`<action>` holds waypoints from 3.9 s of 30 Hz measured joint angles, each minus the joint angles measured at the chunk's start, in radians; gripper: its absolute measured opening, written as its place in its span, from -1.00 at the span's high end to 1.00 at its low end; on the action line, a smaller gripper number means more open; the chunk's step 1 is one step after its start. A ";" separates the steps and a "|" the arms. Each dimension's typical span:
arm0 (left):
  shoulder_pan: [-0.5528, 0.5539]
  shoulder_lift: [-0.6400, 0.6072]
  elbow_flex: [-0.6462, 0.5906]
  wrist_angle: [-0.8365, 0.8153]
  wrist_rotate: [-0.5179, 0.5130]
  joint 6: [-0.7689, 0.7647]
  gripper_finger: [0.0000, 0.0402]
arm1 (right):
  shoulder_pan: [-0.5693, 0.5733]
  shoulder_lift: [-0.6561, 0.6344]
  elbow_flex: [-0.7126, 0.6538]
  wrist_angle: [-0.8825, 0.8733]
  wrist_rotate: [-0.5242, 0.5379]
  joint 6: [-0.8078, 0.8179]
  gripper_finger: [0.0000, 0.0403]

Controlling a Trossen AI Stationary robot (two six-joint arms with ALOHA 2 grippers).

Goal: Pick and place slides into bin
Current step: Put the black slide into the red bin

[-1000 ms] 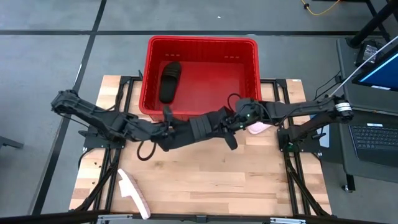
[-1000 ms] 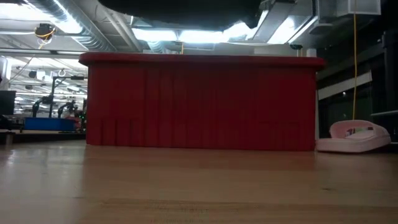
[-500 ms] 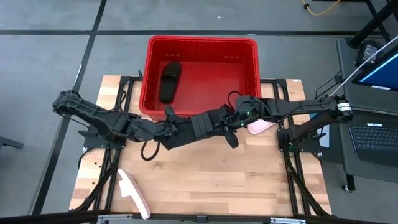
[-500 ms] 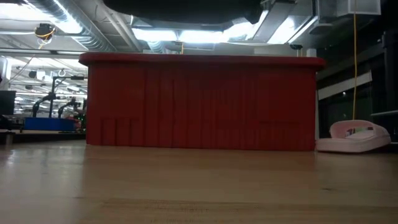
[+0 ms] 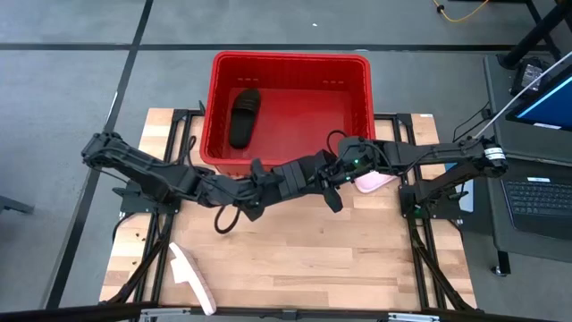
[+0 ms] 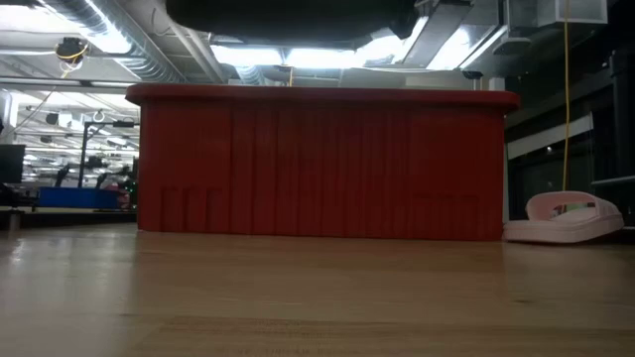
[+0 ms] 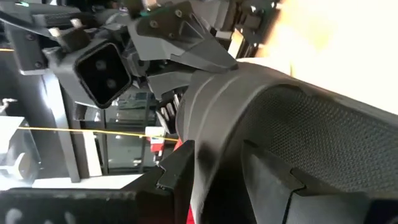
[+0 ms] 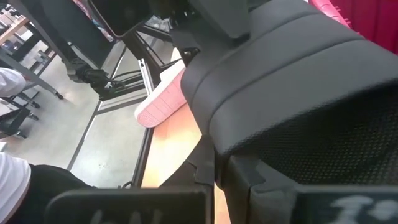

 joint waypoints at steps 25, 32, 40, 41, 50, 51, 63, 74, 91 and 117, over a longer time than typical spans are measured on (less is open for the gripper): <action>-0.033 0.002 0.000 0.038 -0.010 -0.006 0.85 | 0.001 0.000 0.000 0.000 -0.009 -0.025 0.93; -0.034 0.002 0.000 0.037 -0.035 0.011 0.96 | 0.001 0.000 0.000 0.005 -0.002 -0.025 0.93; -0.034 0.002 -0.001 0.036 -0.066 0.017 0.97 | 0.000 0.000 0.000 0.010 0.014 -0.020 0.78; -0.034 0.002 -0.001 0.033 -0.072 0.017 0.97 | 0.000 0.000 0.000 0.013 0.029 -0.005 0.73; -0.036 -0.011 -0.002 -0.011 -0.121 0.011 0.98 | 0.000 0.000 0.000 0.027 0.068 -0.001 0.24; -0.038 -0.014 -0.002 -0.017 -0.124 0.006 0.98 | 0.000 0.000 0.000 0.027 0.068 -0.001 0.19; -0.076 -0.099 -0.003 -0.115 -0.184 -0.050 0.98 | -0.027 0.000 0.000 0.113 0.064 -0.060 0.07; -0.106 -0.146 -0.003 -0.147 -0.298 -0.095 0.98 | -0.069 0.000 0.000 0.169 0.154 -0.127 0.37; 0.065 -0.156 -0.001 -0.135 -0.231 -0.198 0.98 | 0.002 0.000 0.290 -0.206 0.446 -0.347 0.98; 0.624 0.145 0.158 0.086 -0.088 -0.151 0.98 | -0.357 -0.033 0.315 -0.356 0.553 -0.403 0.99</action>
